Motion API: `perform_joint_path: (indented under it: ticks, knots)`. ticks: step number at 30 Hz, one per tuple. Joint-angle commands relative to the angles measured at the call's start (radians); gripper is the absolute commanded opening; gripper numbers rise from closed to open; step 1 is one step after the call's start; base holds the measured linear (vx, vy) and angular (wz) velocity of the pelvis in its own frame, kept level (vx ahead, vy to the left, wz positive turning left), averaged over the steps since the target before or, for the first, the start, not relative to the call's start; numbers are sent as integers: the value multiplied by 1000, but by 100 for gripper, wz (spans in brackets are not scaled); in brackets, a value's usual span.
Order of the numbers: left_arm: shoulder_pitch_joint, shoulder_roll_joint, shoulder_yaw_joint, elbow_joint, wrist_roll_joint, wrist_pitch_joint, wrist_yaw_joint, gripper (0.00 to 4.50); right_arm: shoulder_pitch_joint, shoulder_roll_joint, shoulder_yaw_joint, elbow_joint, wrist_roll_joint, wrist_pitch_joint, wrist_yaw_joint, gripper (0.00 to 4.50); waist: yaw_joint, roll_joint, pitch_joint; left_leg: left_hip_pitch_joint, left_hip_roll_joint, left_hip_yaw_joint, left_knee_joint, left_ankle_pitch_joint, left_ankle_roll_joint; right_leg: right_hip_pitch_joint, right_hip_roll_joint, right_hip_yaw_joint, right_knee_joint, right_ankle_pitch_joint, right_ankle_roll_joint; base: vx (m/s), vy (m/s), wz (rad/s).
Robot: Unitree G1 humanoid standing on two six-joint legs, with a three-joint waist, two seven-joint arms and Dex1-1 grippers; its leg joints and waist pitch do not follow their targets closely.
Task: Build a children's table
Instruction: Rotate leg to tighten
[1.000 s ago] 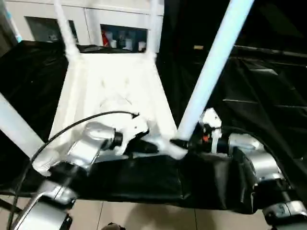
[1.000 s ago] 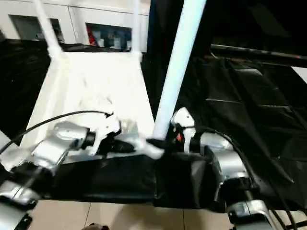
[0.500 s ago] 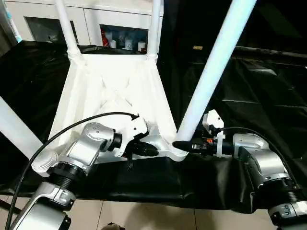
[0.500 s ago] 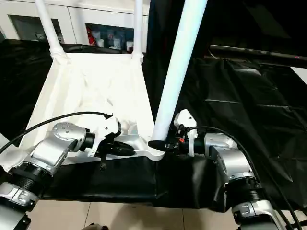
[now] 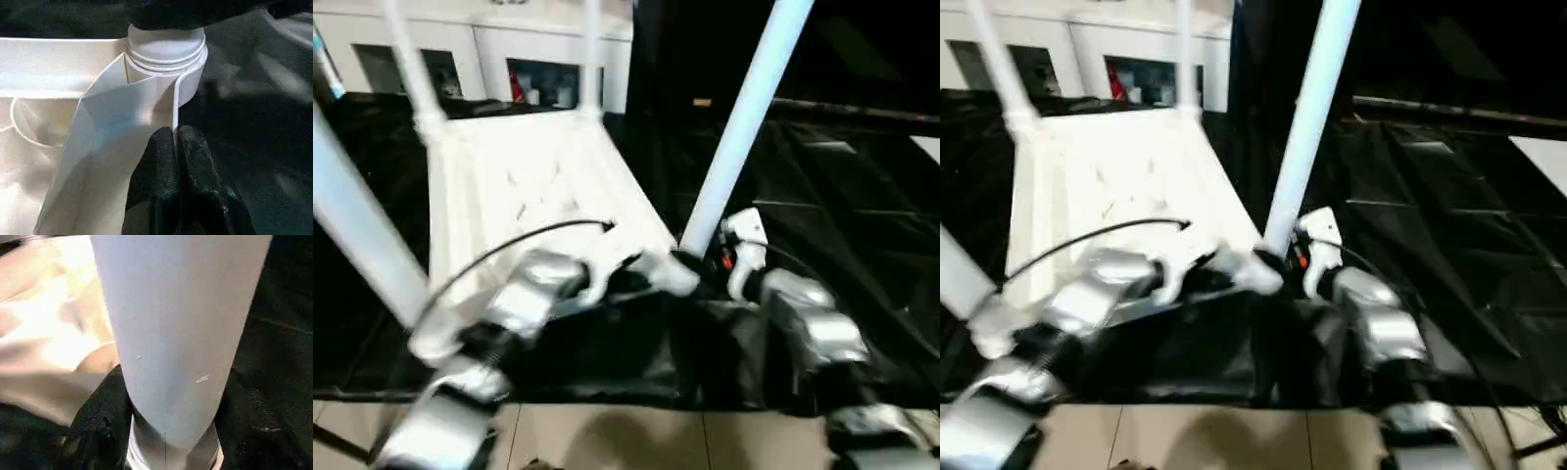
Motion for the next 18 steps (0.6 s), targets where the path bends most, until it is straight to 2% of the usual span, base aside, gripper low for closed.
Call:
perform_joint_path:
  ticks: [1, 5, 6, 7, 8, 10, 14, 15, 16, 17, 18]
  knots:
    - [-14, -40, -17, 46, 18, 9, 59, 0, -4, 51, 15, 52, -4, 29, -70, 193, -11, 6, -46, 36, 64, -58, -89, -489, -86, -6, -79, 37, -99, -498, -133, 0, 0, 0]
    - [-26, -51, -29, 68, 33, -12, 72, 0, -21, 88, 39, 54, -22, 3, -77, 193, -8, 8, -49, 33, 65, -58, -93, -467, -78, 0, -79, 38, -97, -418, -140, 0, 0, 0]
    - [-26, -46, -35, 71, 40, -25, 66, 0, -18, 89, 78, 39, -41, -38, -20, 193, -6, 6, -49, 34, 66, -55, -93, -456, -74, -1, -78, 39, -95, -385, -148, 0, 0, 0]
    - [-26, -46, -35, 71, 40, -25, 66, 0, -18, 89, 78, 39, -41, -38, -20, 193, -5, 6, -50, 33, 65, -52, -92, -441, -67, 2, -78, 41, -92, -358, -159, 0, 0, 0]
    - [-19, -33, -40, 61, 39, -31, 46, 0, -7, 78, 102, 12, -33, -61, 63, 263, -3, 0, -50, 31, 66, -50, -91, -425, -56, 4, -79, 41, -91, -346, -165, 0, 0, 0]
    - [-16, -27, -38, 57, 39, -35, 39, 0, 0, 62, 108, -1, -25, -61, 106, 263, 0, 2, -50, 30, 66, -48, -89, -401, -42, 8, -80, 42, -89, -327, -172, 0, 0, 0]
    - [-10, -18, -36, 48, 36, -37, 22, 0, 9, 31, 119, -20, -21, -56, 158, 308, 7, -3, -51, 29, 67, -43, -86, -356, -19, 12, -80, 43, -87, -304, -186, 0, 0, 0]
    - [9, 9, -44, 17, 28, -47, -33, 0, 27, -36, 142, -56, -25, -60, 244, 312, 7, -3, -51, 29, 67, -42, -86, -346, -14, 11, -80, 43, -87, -303, -190, 0, 0, 0]
    - [11, 12, -45, 13, 27, -47, -40, 0, 29, -44, 144, -60, -26, -62, 252, 312, 11, -1, -51, 30, 68, -44, -86, -345, -12, 13, -80, 41, -88, -310, -188, 0, 0, 0]
    - [40, 54, -62, -34, 15, -65, -125, 0, 41, -118, 145, -87, -14, -67, 342, 312, 16, -1, -52, 26, 70, -44, -85, -326, 0, 20, -81, 42, -85, -292, -185, 0, 0, 0]
    - [49, 66, -67, -47, 12, -75, -149, 0, 43, -134, 141, -93, -7, -66, 363, 312, 13, -1, -53, 23, 70, -41, -84, -315, 7, 20, -79, 43, -82, -270, -190, 0, 0, 0]
